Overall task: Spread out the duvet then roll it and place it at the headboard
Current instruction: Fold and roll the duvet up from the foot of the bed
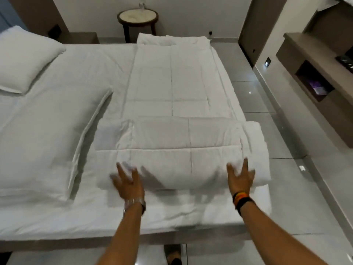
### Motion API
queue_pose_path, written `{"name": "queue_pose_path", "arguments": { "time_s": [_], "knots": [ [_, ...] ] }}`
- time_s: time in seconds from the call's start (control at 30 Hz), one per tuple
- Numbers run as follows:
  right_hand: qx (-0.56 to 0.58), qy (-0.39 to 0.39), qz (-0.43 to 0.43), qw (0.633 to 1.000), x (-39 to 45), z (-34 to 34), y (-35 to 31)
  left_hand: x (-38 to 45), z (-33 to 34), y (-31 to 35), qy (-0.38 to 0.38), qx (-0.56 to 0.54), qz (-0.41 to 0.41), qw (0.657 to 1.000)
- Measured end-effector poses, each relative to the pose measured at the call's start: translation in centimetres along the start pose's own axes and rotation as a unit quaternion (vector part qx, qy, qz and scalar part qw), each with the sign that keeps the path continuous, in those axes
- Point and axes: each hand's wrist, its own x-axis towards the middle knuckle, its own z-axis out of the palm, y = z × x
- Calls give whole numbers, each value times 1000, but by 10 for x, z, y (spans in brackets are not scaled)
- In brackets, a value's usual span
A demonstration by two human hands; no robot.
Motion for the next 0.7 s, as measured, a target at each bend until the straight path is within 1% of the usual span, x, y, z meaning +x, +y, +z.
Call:
{"name": "queue_pose_path", "arguments": {
  "time_s": [0.07,0.1,0.13,0.23,0.27,0.37,0.43,0.53,0.7],
  "knots": [
    [14,9,96,995,12,28,22,10,20,-24,3,-9,-128,992],
    [31,16,129,991,21,39,26,19,30,-32,-3,-35,-173,984],
    [51,22,149,987,31,48,26,27,37,-34,-1,-68,-191,979],
    [102,64,191,974,73,76,16,65,63,-22,47,-192,-175,965],
    [113,83,203,969,85,85,12,78,73,-14,69,-212,-178,959],
    [125,132,217,959,112,108,3,104,95,2,125,-206,-215,946],
    [136,155,212,955,119,119,2,115,104,-5,141,-195,-217,946],
    [153,174,189,954,121,124,7,125,107,-19,128,-184,-210,952],
    [185,169,156,955,104,109,10,110,95,-24,128,-179,-208,953]
  ]
}}
